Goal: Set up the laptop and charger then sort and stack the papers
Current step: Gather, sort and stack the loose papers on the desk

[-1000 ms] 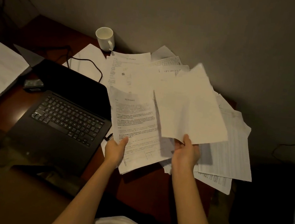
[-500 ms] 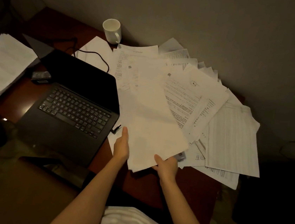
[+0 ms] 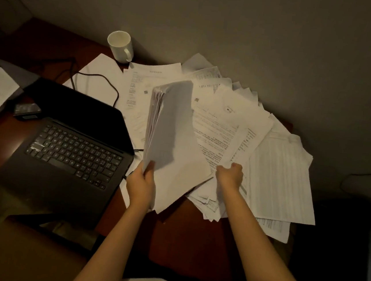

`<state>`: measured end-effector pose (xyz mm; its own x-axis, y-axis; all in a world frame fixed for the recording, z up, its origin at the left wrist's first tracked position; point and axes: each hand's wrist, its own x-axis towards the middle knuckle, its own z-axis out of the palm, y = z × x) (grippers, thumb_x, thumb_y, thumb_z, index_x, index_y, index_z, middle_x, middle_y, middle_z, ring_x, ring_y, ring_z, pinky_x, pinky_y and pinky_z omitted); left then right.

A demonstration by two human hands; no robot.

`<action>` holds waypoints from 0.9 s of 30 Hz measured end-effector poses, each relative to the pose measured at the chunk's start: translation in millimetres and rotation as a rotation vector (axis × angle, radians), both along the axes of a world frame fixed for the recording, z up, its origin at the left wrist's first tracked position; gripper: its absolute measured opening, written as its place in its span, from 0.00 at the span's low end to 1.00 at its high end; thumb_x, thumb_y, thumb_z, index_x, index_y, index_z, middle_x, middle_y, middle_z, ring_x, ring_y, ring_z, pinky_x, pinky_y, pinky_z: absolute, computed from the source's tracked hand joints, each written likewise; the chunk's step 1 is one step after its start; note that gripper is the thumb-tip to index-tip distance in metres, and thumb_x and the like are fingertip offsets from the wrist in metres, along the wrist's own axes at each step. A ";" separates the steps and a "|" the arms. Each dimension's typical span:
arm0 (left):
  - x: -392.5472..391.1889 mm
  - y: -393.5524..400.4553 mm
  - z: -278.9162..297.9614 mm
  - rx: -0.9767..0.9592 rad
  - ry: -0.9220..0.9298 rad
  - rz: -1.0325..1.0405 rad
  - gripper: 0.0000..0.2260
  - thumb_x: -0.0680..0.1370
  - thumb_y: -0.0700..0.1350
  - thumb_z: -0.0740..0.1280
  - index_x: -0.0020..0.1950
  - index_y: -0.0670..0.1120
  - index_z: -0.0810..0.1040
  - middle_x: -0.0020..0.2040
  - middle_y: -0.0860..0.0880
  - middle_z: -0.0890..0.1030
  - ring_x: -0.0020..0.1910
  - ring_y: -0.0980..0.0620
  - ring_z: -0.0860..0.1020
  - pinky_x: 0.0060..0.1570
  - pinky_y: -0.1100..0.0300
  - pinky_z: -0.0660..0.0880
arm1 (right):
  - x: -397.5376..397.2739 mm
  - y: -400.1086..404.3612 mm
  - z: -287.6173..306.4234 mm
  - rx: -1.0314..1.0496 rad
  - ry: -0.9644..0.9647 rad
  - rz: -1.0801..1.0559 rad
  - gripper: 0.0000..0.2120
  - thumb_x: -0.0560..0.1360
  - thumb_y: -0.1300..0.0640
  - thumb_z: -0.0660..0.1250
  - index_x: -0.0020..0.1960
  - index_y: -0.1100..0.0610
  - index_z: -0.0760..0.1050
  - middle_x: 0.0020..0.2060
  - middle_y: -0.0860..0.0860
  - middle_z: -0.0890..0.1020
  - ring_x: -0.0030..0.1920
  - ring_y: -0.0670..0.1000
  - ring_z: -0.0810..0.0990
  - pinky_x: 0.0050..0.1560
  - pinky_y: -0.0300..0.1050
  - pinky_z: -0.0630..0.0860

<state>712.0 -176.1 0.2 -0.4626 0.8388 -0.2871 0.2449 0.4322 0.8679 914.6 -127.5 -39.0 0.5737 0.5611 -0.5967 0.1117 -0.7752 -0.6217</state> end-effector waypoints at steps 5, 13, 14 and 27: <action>-0.6 15.4 2.1 0.040 0.033 0.096 0.12 0.80 0.45 0.64 0.59 0.39 0.78 0.50 0.42 0.80 0.50 0.45 0.77 0.52 0.52 0.75 | 0.1 22.1 -9.7 -0.101 -0.052 -0.075 0.37 0.58 0.49 0.80 0.60 0.61 0.68 0.54 0.56 0.78 0.51 0.60 0.80 0.47 0.55 0.80; -6.1 31.0 6.0 0.036 0.083 0.057 0.12 0.81 0.45 0.63 0.56 0.36 0.78 0.45 0.46 0.77 0.46 0.50 0.76 0.45 0.58 0.71 | -7.6 12.7 -4.8 0.038 -0.078 0.152 0.11 0.76 0.54 0.66 0.58 0.52 0.77 0.54 0.52 0.82 0.49 0.55 0.81 0.52 0.51 0.79; -8.0 32.0 6.4 0.036 0.081 0.043 0.12 0.80 0.45 0.63 0.56 0.37 0.78 0.45 0.46 0.77 0.46 0.50 0.76 0.45 0.58 0.71 | -8.0 10.1 0.4 0.097 -0.101 0.158 0.13 0.77 0.57 0.64 0.61 0.52 0.75 0.57 0.51 0.81 0.52 0.55 0.80 0.54 0.50 0.77; -32.6 46.1 5.6 -0.040 0.111 -0.261 0.09 0.80 0.45 0.64 0.53 0.41 0.78 0.39 0.48 0.76 0.41 0.48 0.76 0.37 0.59 0.69 | 54.7 -0.2 143.9 0.564 -0.259 0.031 0.14 0.78 0.62 0.63 0.63 0.57 0.75 0.44 0.45 0.78 0.42 0.43 0.77 0.39 0.27 0.73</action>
<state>679.4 -130.0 5.8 -0.2634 0.9226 -0.2818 0.4448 0.3754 0.8132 969.4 -127.8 105.0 0.6383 0.7683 -0.0473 0.3311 -0.3295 -0.8842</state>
